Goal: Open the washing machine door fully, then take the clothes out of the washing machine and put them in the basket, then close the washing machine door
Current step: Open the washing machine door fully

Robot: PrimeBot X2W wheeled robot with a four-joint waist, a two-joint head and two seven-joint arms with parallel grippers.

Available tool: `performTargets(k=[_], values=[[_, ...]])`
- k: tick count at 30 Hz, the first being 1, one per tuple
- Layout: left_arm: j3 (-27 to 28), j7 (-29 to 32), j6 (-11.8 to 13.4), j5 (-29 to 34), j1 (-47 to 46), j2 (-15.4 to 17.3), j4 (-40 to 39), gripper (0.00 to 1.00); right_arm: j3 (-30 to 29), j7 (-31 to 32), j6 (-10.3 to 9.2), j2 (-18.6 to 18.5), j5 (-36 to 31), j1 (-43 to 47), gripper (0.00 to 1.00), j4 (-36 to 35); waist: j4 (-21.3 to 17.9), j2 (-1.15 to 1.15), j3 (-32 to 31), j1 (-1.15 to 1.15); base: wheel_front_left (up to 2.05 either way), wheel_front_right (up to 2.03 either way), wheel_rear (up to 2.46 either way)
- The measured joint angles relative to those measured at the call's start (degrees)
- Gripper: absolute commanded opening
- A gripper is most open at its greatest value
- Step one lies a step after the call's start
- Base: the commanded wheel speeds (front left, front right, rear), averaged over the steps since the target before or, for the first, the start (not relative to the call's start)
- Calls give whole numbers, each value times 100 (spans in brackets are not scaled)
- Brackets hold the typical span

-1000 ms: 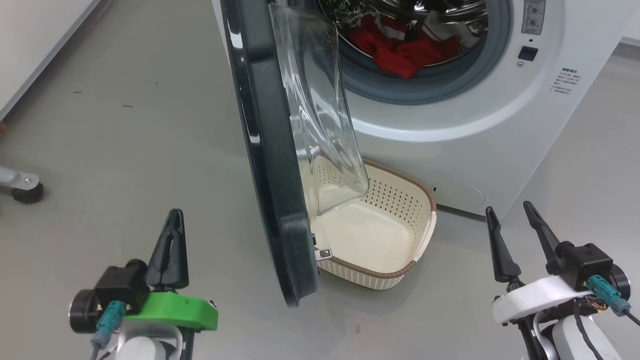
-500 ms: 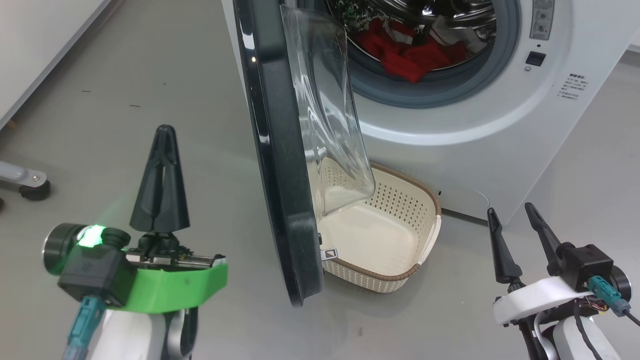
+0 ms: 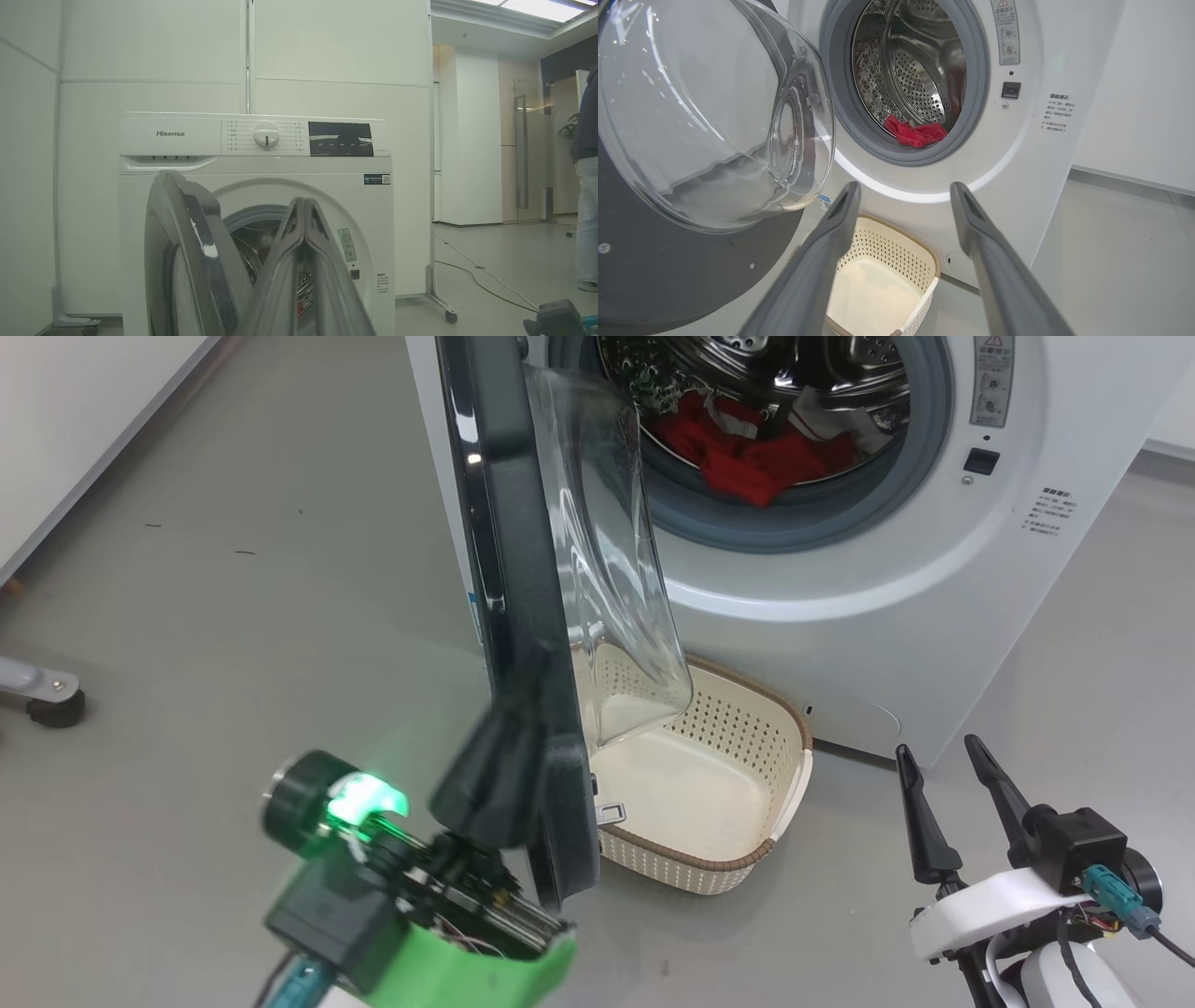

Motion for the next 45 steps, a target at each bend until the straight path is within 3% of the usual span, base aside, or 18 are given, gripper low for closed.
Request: performTargets(k=[6, 16, 28, 45], values=[[-513, 321, -210, -66, 203, 11, 218, 0, -2, 1, 19, 20, -32, 1, 100, 42, -54, 0, -34, 0, 0, 0, 0], [-1054, 1104, -287, -327, 623, 69, 1057, 0, -2, 0, 53, 56, -65, 5, 100, 85, -177, 0, -25, 0, 0, 0, 0], [-773, 1257, -178, -400, 665, 74, 1601, 0, -71, 0, 78, 82, -114, 5, 100, 109, -233, 0, 72, 0, 0, 0, 0], [-599, 995, 14, -427, 649, 63, 1815, 0, -172, 0, 141, 111, -170, -4, 100, 134, -165, 0, 226, 0, 0, 0, 0]])
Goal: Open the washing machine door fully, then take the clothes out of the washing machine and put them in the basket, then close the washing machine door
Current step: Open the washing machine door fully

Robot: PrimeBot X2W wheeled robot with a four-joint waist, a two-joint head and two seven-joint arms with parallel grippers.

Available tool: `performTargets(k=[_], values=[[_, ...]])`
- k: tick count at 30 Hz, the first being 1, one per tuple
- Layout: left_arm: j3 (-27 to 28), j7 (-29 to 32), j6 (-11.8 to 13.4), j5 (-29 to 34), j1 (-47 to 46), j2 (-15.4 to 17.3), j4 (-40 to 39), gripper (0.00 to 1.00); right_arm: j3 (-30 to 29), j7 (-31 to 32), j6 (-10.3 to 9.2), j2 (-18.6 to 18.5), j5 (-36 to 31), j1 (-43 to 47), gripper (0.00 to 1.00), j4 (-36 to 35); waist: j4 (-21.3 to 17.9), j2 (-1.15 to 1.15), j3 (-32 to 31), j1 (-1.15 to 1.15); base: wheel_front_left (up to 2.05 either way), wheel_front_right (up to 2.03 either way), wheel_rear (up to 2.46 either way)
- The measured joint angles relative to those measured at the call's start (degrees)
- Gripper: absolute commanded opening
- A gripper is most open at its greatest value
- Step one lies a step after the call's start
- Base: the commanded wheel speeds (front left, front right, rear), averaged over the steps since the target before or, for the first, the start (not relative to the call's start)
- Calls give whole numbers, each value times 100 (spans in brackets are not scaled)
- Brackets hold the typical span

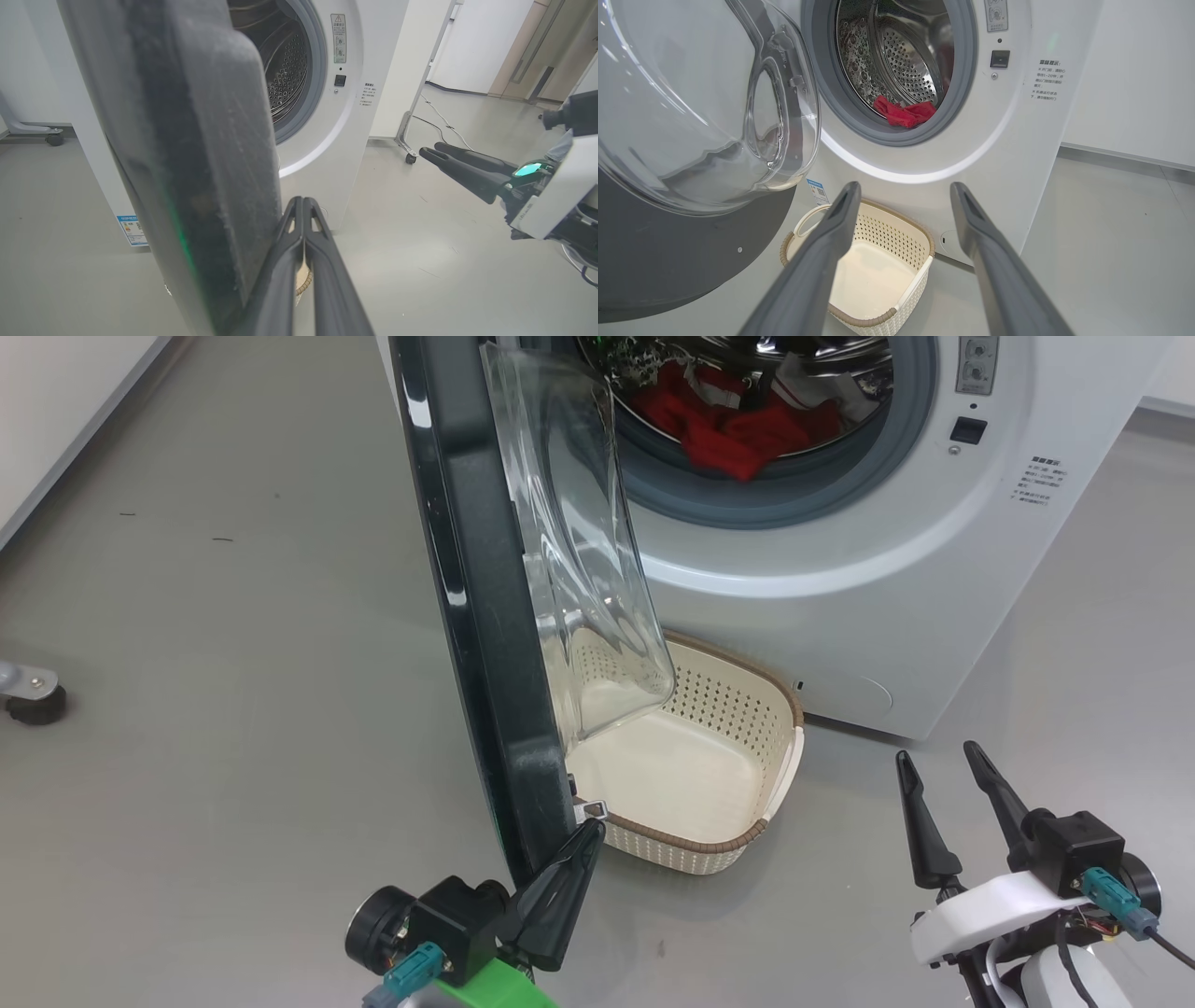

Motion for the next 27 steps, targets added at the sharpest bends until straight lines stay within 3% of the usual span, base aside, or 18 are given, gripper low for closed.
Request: performTargets(k=[27], values=[[180, -226, 234, -3, 36, -5, 176, 0, -233, 0, 12, 29, -58, 9, 100, 47, 674, 0, -102, 0, 0, 0, 0]])
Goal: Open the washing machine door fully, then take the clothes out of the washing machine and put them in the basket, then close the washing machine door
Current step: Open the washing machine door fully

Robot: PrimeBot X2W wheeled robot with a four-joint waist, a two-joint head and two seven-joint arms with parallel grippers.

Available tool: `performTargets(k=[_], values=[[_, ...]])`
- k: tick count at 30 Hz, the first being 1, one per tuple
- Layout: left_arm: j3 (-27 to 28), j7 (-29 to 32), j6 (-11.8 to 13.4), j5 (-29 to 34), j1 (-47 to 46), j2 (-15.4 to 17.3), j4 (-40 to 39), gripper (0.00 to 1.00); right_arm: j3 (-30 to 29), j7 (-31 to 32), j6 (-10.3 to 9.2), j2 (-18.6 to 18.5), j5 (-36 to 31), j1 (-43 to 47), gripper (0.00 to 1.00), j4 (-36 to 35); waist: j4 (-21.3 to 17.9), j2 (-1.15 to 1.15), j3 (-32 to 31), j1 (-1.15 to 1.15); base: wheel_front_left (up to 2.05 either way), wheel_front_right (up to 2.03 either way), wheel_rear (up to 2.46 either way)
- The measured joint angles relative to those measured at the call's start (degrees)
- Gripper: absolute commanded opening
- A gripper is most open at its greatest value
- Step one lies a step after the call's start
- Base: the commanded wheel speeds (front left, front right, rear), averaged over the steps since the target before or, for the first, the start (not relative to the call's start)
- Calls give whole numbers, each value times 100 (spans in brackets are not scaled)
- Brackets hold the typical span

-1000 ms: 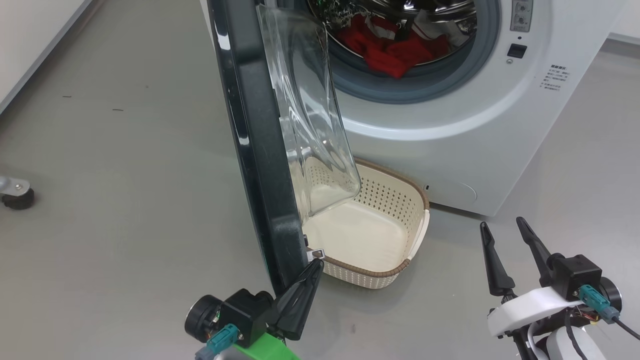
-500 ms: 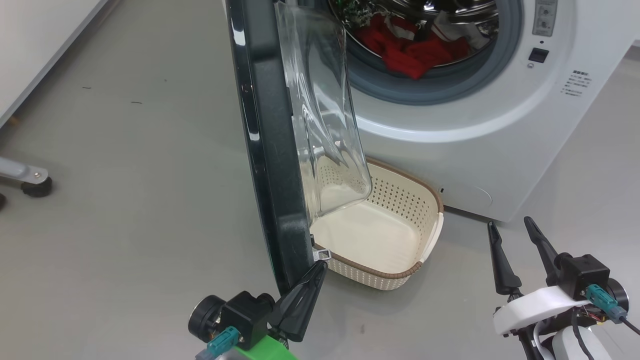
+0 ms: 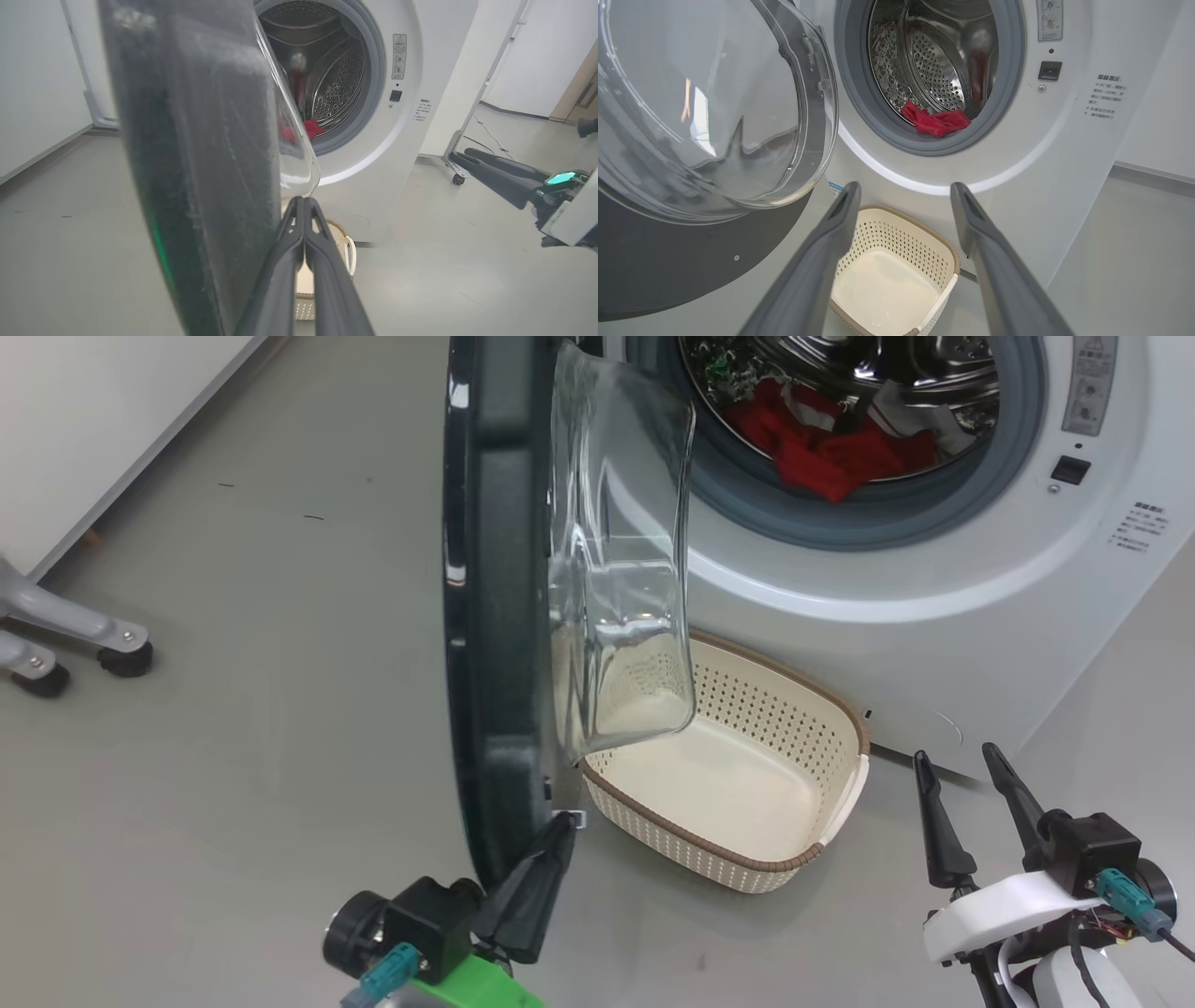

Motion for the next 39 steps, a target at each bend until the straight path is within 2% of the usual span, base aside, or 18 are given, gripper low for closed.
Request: performTargets(k=[6, 15, 22, 39], values=[[327, -90, 236, 0, 92, 138, 19, 0, 35, 0, 43, 35, -49, 0, 100, 24, 95, 0, -58, 0, 0, 0, 0], [681, -176, 355, -11, 152, 207, 58, 0, 55, 0, 44, 55, -51, -2, 100, 33, 91, 0, -46, 0, 0, 0, 0], [1203, -315, 487, -68, 149, 356, 223, 0, 79, 0, 49, 68, -58, -10, 100, 46, -27, 0, 12, 0, 0, 0, 0], [2143, -502, 553, -400, -5, 412, 793, 0, 69, 0, 60, 69, -110, -75, 100, 33, -302, 0, 260, 0, 0, 0, 0]])
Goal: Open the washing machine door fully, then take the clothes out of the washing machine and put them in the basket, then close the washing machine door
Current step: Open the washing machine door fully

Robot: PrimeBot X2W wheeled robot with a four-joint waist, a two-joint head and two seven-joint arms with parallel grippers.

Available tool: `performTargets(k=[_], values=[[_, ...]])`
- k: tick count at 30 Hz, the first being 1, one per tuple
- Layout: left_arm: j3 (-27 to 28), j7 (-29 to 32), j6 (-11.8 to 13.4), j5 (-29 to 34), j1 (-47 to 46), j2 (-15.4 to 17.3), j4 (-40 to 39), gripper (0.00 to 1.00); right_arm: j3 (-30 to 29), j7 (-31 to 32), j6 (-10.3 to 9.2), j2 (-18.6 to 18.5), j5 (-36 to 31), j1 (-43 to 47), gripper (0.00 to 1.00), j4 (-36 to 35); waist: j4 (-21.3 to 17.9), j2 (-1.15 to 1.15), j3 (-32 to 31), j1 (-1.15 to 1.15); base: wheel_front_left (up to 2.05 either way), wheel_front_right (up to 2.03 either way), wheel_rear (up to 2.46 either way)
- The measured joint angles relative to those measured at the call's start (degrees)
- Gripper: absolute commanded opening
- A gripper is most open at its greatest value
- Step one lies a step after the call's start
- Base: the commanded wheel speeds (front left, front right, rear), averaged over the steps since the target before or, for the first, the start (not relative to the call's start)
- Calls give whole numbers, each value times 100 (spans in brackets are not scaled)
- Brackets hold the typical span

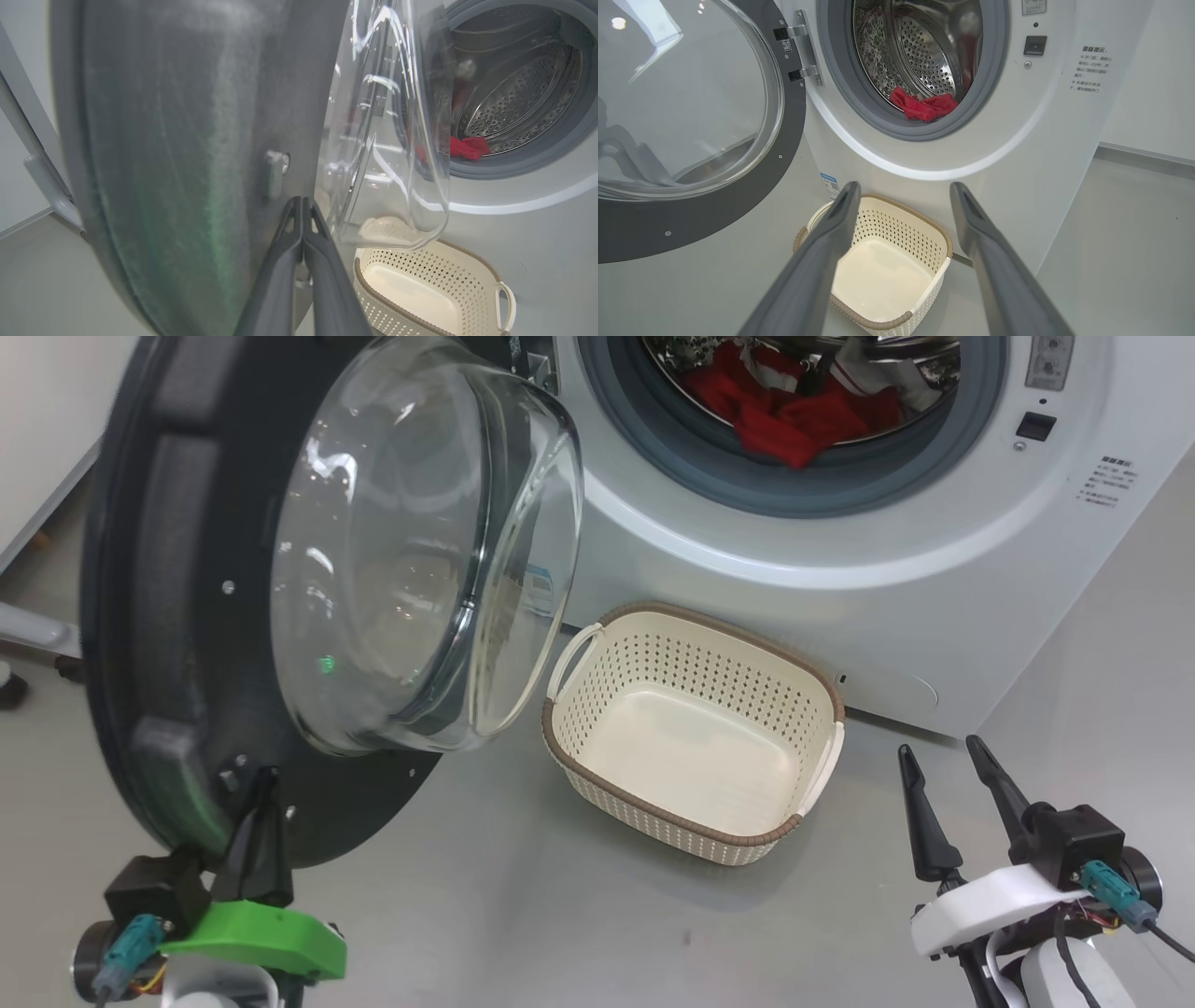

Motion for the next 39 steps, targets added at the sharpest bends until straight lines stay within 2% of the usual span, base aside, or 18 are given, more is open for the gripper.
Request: performTargets(k=[15, 23, 39], values=[[690, -125, 47, -222, -519, 9, 726, 0, -11, 0, 35, -55, -32, -94, 100, -49, -129, 0, 188, 0, 0, 0, 0], [1045, -175, 48, -266, -790, 176, 1120, 0, -3, 0, 36, -54, -32, -126, 100, -51, -163, 0, 194, 0, 0, 0, 0], [1315, -225, 48, -266, -1100, 334, 1699, 0, 41, 0, 37, -46, -31, -170, 100, -45, -236, 0, 158, 0, 0, 0, 0]])
